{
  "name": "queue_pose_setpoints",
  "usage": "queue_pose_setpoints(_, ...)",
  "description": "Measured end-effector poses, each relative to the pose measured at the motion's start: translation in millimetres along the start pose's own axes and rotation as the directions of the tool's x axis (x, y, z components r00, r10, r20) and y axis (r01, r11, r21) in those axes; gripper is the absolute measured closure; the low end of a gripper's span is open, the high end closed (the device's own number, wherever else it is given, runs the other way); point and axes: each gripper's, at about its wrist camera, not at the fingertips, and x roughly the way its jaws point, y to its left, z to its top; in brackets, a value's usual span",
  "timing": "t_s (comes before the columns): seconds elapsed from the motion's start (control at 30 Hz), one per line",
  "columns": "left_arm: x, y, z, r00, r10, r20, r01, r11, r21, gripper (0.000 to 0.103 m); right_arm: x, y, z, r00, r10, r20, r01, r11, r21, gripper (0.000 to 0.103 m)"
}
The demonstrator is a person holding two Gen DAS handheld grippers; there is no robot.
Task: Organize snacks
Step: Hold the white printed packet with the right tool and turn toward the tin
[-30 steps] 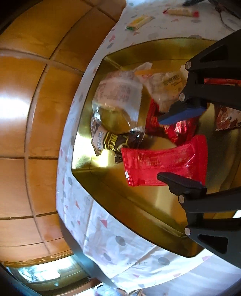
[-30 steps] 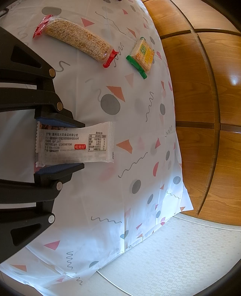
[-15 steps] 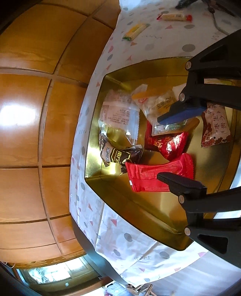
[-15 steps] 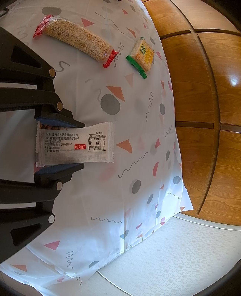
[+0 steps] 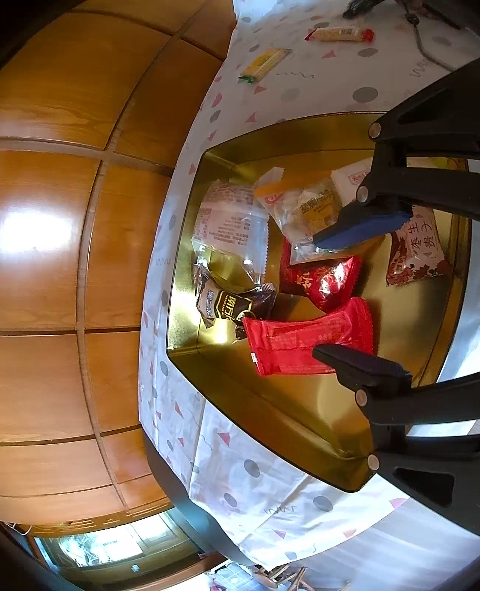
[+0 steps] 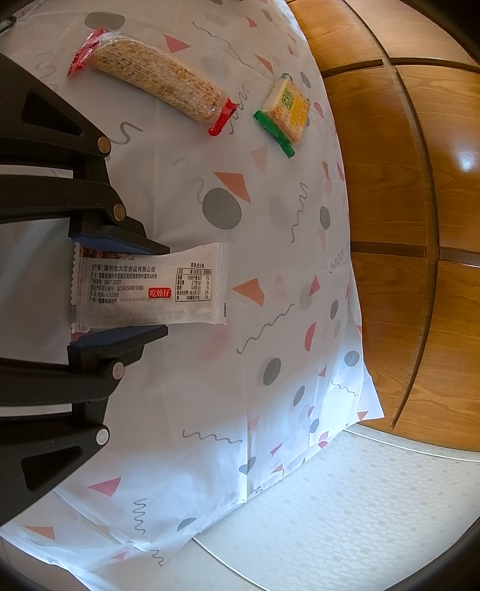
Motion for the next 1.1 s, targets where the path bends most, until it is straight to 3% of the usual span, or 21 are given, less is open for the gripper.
queue_pose_setpoints(0.43, -1.2, 9.7, -5.3, 1.000, 0.006, 0.006, -0.006, 1.000, -0.015, 0.049, -6.3, 0.3, -8.8, 1.000, 0.002, -0.010, -0.002, 0.999, 0.036, 0.069)
queue_pose_setpoints(0.77, -3.4, 19.0, -4.7, 0.999, 0.023, 0.032, -0.022, 1.000, -0.019, 0.049, -31.9, -18.3, -15.4, 0.998, 0.050, -0.037, -0.042, 0.980, 0.192, 0.069)
queue_pose_setpoints(0.87, -2.4, 22.1, -5.8, 0.999, 0.026, 0.031, -0.026, 0.999, -0.026, 0.049, -52.2, -14.7, -7.5, 0.996, 0.094, 0.002, -0.093, 0.979, 0.184, 0.069)
queue_pose_setpoints(0.97, -0.8, 24.6, -6.6, 0.999, 0.028, 0.028, -0.027, 0.999, -0.037, 0.049, -72.7, 5.7, 3.9, 0.981, 0.194, 0.033, -0.196, 0.972, 0.128, 0.069)
queue_pose_setpoints(1.1, 0.1, 26.3, -7.0, 0.999, 0.024, 0.025, -0.023, 0.999, -0.044, 0.049, -96.1, 61.0, 11.5, 0.938, 0.345, 0.031, -0.345, 0.938, -0.015, 0.069)
